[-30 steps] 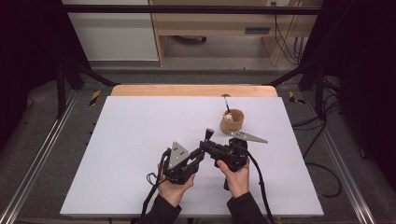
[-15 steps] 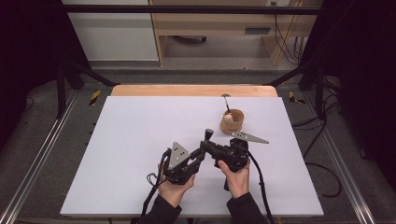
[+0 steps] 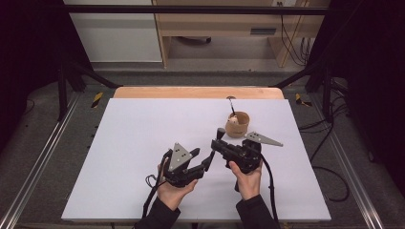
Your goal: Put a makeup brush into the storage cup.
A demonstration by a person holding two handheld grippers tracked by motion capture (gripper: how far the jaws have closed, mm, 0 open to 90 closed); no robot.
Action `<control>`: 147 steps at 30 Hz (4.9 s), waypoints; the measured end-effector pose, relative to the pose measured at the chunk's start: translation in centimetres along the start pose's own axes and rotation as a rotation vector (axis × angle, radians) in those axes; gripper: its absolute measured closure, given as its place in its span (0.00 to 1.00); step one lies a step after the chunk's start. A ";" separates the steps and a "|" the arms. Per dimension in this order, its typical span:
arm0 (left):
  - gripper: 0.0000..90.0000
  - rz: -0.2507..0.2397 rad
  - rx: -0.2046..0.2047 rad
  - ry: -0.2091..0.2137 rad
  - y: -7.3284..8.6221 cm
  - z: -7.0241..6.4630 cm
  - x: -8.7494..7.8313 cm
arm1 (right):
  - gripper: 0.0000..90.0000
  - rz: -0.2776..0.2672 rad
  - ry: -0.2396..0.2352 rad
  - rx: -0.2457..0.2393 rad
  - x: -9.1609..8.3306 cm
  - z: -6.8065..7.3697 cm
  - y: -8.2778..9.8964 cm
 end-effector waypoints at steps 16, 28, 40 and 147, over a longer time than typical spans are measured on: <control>0.29 0.010 0.033 0.079 -0.1 1.6 -1.5 | 0.86 -0.039 0.039 -0.062 -1.8 -1.1 -1.3; 0.18 0.028 0.047 0.043 0.7 4.8 -4.0 | 0.86 -0.043 0.068 -0.111 -2.7 -1.9 -1.7; 0.15 0.035 0.029 -0.002 2.4 7.3 -6.0 | 0.86 -0.050 0.087 -0.140 -3.2 -2.4 -2.1; 0.12 0.023 0.001 -0.112 7.1 14.3 -11.2 | 0.86 -0.194 0.433 -0.311 0.1 -11.4 -13.8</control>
Point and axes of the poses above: each handheld gripper's, and its own axes: x roughly forward along the jaws, y roughly out of its underside, z roughly to its left, the point moved 10 cm from there along x, roughly forward along the jaws, and after that the axes turned 8 degrees about x, right-handed, at the moved point
